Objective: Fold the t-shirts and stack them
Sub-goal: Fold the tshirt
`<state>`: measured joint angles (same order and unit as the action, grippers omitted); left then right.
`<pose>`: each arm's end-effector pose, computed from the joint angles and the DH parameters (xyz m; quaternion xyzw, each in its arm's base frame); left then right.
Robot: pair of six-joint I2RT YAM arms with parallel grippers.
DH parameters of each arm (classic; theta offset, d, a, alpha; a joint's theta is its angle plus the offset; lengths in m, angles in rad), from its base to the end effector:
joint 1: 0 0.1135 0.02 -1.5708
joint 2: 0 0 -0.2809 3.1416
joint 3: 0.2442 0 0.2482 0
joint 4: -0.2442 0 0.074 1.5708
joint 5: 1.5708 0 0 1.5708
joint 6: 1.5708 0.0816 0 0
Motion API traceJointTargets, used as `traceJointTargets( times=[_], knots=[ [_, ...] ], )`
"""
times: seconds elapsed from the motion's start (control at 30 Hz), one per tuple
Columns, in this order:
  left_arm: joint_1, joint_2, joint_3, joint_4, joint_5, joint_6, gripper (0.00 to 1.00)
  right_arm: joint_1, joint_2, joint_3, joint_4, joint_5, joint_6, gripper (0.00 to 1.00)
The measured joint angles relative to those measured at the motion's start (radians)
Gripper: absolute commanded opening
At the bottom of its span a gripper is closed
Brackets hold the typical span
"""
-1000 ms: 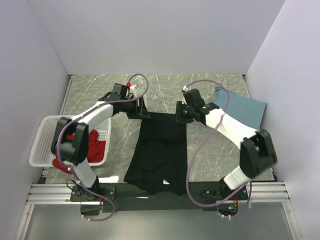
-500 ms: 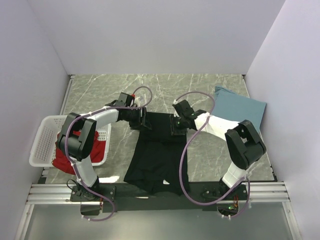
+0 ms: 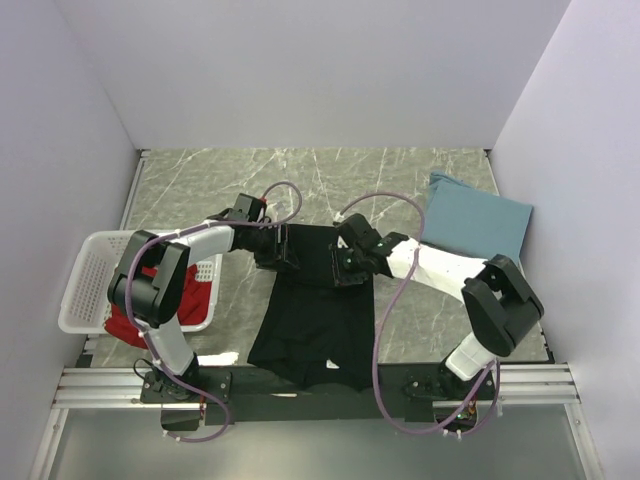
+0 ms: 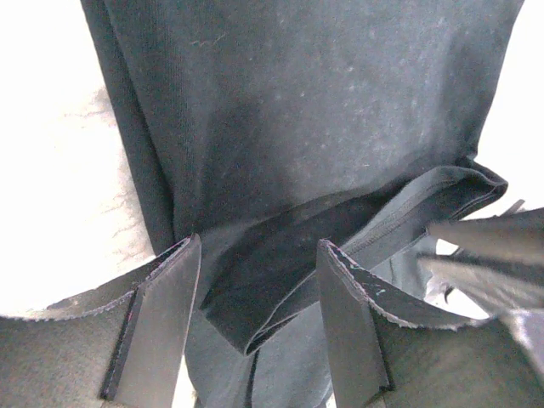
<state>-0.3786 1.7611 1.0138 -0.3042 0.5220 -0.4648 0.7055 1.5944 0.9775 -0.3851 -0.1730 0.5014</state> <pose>0.3217 -0.1718 0.1440 0.0260 0.9357 -0.3291 0.1242 0.2504 0.2318 0.1739 -0.1215 0.9488 0.2269 0.1831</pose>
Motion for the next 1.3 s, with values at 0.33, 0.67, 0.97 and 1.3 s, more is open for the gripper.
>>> traceJointTargets(
  times=[0.33, 0.67, 0.97, 1.3],
  knots=[
    [-0.002, -0.013, -0.015, -0.005, -0.005, 0.010, 0.63, 0.025, -0.059, -0.082, -0.049, -0.025, 0.019, 0.33],
    [-0.005, -0.140, -0.104, -0.064, -0.004, 0.062, 0.63, 0.025, -0.114, 0.062, -0.144, 0.006, 0.013, 0.33],
    [-0.021, -0.166, -0.179, -0.108, 0.006, 0.113, 0.62, 0.011, 0.046, 0.247, -0.092, 0.055, 0.005, 0.34],
    [-0.027, -0.196, -0.188, -0.130, 0.005, 0.130, 0.62, 0.010, 0.229, 0.266, -0.042, 0.060, 0.000, 0.33]
  ],
)
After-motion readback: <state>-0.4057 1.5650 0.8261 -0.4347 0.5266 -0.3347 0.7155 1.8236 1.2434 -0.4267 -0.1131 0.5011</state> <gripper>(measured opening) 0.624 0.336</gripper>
